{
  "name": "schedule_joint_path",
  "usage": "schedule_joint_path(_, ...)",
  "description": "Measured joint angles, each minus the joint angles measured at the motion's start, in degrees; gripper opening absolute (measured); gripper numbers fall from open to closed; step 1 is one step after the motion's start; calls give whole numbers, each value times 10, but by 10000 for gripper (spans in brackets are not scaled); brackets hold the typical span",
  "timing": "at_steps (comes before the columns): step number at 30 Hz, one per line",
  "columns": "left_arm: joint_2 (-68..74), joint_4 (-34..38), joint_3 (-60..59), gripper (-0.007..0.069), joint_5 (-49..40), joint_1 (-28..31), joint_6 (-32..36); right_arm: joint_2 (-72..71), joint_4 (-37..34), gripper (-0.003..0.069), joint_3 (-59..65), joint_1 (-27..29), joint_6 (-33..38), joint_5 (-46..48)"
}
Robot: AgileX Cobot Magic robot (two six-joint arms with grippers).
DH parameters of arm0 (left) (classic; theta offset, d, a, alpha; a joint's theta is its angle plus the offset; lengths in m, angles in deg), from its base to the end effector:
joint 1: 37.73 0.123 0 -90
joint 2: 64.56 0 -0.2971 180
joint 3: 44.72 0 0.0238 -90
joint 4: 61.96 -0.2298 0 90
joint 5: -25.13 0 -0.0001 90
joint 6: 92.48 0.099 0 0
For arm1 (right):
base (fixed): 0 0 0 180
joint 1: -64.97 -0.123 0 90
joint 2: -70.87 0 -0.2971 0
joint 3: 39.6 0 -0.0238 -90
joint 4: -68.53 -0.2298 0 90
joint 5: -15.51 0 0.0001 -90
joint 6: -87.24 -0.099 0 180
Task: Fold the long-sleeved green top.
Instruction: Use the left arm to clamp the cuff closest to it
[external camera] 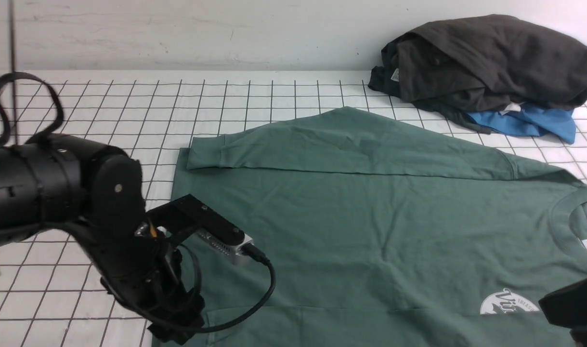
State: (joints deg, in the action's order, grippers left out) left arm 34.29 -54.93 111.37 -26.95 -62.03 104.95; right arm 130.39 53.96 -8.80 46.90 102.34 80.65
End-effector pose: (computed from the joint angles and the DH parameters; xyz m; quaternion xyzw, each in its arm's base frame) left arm 0.2339 -0.1161 0.2141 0.3220 0.9443 -0.0526 0.0419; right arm 0.1073 0.0588 0.3143 -0.2502 0.9368 0.1292 0.2075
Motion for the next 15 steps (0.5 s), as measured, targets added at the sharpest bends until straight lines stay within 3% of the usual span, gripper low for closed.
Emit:
schedule_joint_path(10, 107, 1, 28, 529, 47, 0, 0, 0, 2, -15, 0, 0, 0, -4)
schedule_joint_path(15, 109, 18, 32, 442, 37, 0, 0, 0, 2, -15, 2, 0, 0, -10)
